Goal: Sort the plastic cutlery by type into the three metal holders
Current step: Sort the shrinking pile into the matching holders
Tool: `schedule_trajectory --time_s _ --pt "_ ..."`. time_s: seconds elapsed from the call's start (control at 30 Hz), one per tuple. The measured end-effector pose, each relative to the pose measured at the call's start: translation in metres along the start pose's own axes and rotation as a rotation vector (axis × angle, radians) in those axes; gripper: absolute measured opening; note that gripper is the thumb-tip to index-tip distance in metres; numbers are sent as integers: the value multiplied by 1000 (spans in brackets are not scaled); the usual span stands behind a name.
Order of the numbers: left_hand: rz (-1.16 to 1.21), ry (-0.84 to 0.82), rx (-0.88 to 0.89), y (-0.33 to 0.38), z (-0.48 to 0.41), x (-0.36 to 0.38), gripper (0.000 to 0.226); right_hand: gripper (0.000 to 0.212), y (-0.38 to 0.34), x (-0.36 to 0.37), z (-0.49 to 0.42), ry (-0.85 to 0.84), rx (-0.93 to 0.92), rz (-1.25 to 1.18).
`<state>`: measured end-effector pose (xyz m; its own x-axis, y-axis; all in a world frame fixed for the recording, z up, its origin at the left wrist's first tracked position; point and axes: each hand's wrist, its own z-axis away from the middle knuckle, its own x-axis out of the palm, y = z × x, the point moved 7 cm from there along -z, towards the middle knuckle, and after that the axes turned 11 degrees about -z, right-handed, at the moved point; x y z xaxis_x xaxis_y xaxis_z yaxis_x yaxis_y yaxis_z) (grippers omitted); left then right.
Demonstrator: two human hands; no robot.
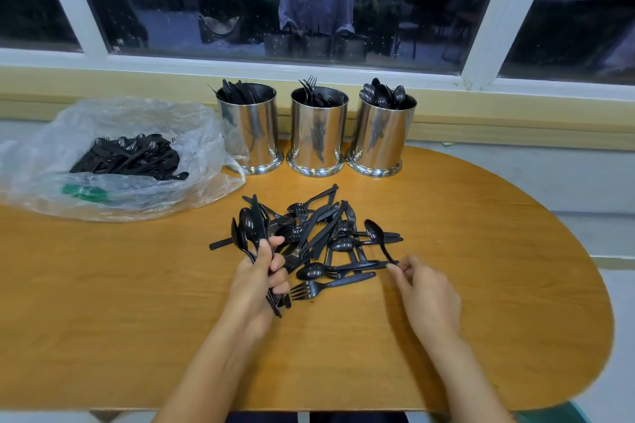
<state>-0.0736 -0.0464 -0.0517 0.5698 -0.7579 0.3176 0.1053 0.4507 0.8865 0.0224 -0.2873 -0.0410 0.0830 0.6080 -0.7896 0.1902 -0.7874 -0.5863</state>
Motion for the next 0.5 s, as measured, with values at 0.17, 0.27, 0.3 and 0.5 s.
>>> schedule_trajectory --time_s 0.17,0.27,0.3,0.5 --pt "-122 39 29 3 0 0 40 4 -6 7 -6 -58 67 -518" --pt "-192 32 36 9 3 7 51 21 -20 16 0 -205 213 -902" --pt "-202 19 35 11 3 10 55 23 -30 18 4 -255 250 -1009" --pt "-179 -19 91 17 5 29 65 6 -91 37 34 -427 182 -1190"
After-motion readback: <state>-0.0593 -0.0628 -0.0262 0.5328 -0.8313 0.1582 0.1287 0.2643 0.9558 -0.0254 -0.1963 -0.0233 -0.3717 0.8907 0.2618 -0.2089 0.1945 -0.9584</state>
